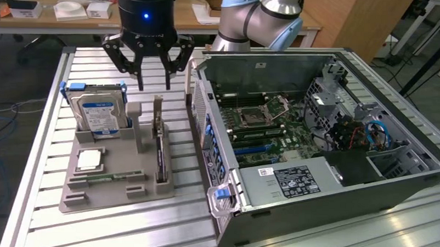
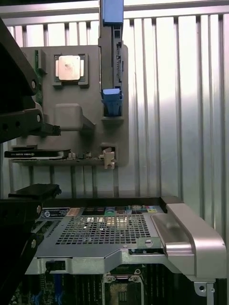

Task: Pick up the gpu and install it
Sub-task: 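Pick up the gpu and move the gpu toward the slot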

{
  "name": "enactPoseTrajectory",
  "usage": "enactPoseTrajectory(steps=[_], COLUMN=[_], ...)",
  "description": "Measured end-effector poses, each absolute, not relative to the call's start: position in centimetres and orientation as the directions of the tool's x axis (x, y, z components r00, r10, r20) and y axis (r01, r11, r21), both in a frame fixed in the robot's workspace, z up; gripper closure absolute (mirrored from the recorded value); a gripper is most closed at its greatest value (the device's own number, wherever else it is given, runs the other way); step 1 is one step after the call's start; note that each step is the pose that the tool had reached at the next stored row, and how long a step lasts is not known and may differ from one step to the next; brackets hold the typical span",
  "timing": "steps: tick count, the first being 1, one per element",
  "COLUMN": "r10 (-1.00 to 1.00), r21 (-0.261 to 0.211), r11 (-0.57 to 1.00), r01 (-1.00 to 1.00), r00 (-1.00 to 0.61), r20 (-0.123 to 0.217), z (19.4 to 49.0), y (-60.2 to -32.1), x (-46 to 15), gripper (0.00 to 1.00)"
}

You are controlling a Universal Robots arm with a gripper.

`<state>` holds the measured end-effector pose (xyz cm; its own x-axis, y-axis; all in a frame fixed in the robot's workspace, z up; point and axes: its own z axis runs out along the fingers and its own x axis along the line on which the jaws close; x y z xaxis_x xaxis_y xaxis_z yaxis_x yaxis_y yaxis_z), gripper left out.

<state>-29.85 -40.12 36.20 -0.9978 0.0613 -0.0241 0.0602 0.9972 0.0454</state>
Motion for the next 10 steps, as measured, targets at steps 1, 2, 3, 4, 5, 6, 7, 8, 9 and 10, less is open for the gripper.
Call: enactPoseTrajectory(steps=[1,2,3,4,5,6,7,8,9,10], r10=[0.061,0.061,0.061,0.061,0.061,0.061,0.061,0.061,0.061,0.061], r21=[0.045,0.045,0.045,0.045,0.045,0.045,0.045,0.045,0.045,0.045], r11=[0.997,0.997,0.997,0.997,0.997,0.997,0.997,0.997,0.997,0.997], r01=[0.060,0.060,0.060,0.060,0.060,0.060,0.060,0.060,0.060,0.060], r00=[-0.998,-0.998,-0.998,-0.998,-0.998,-0.998,-0.998,-0.998,-0.998,-0.998], r20=[-0.024,-0.024,-0.024,-0.024,-0.024,-0.024,-0.024,-0.024,-0.024,-0.024], z=[36.17,36.14,36.10,36.07,36.03,36.00,35.96,35.92,35.89,35.85], y=[-40.17,-40.21,-40.26,-40.30,-40.35,-40.39,-40.44,-40.48,-40.52,-40.56], x=[-29.85,-29.85,-29.85,-29.85,-29.85,-29.85,-29.85,-29.85,-29.85,-29.85], gripper=[0.47,0.47,0.47,0.47,0.47,0.47,0.47,0.47,0.47,0.47])
